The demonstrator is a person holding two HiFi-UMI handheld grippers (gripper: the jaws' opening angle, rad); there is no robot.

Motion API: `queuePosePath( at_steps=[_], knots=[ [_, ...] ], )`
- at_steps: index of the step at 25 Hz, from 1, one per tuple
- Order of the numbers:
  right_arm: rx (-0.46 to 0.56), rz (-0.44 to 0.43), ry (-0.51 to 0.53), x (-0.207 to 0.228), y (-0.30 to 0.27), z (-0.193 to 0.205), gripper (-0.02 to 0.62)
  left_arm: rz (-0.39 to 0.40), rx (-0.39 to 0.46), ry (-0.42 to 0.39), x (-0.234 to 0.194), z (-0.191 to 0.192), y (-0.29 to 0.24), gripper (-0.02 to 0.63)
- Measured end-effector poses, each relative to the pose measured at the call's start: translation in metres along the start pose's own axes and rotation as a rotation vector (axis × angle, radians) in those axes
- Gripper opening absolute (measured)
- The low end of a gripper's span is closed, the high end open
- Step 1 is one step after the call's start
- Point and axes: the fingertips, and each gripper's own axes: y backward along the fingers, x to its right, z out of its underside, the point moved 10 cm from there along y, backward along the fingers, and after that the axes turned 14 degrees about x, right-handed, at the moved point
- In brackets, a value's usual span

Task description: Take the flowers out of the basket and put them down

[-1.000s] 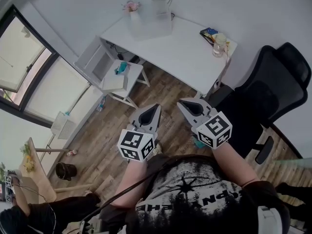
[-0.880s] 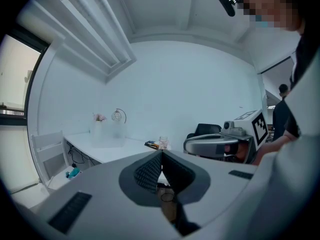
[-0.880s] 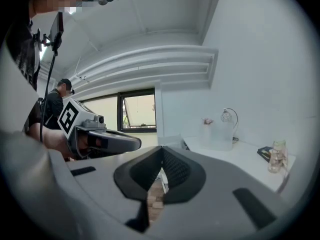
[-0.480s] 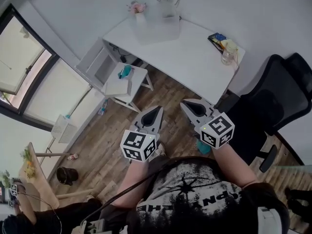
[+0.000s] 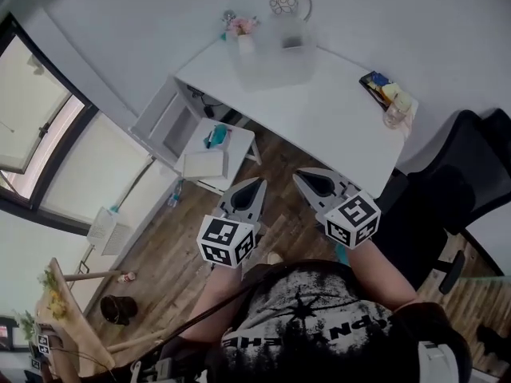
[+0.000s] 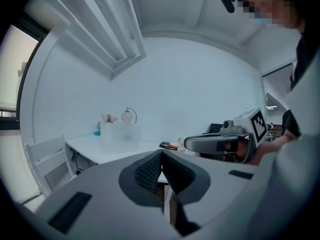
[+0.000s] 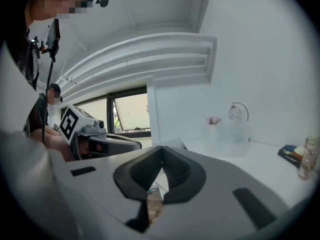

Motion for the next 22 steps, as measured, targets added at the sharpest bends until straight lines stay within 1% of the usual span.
queuePosePath(
  at_steps=[4, 7, 11, 17, 22],
  knots=[
    [0.007, 0.016, 0.0, -0.003, -0.042, 0.007, 0.017, 0.027, -0.01, 0.01, -0.048, -0.003, -0.004, 0.015],
    [0.009, 0.027, -0.001, -0.005, -0.066, 0.015, 0.017, 0.048, -0.018, 0.015, -0.075, 0.001, -0.009, 0.015],
    [0.003, 0.054, 0.003, -0.001, -0.083, 0.022, 0.017, 0.07, -0.023, 0.026, -0.097, 0.006, -0.016, 0.015],
    [-0.016, 0.052, 0.007, 0.002, -0.108, 0.027, 0.017, 0.076, -0.016, 0.043, -0.126, 0.006, -0.025, 0.015],
    [-0.032, 0.039, 0.009, 0.012, -0.123, 0.029, 0.017, 0.064, -0.009, 0.05, -0.138, 0.006, -0.034, 0.014]
  ],
)
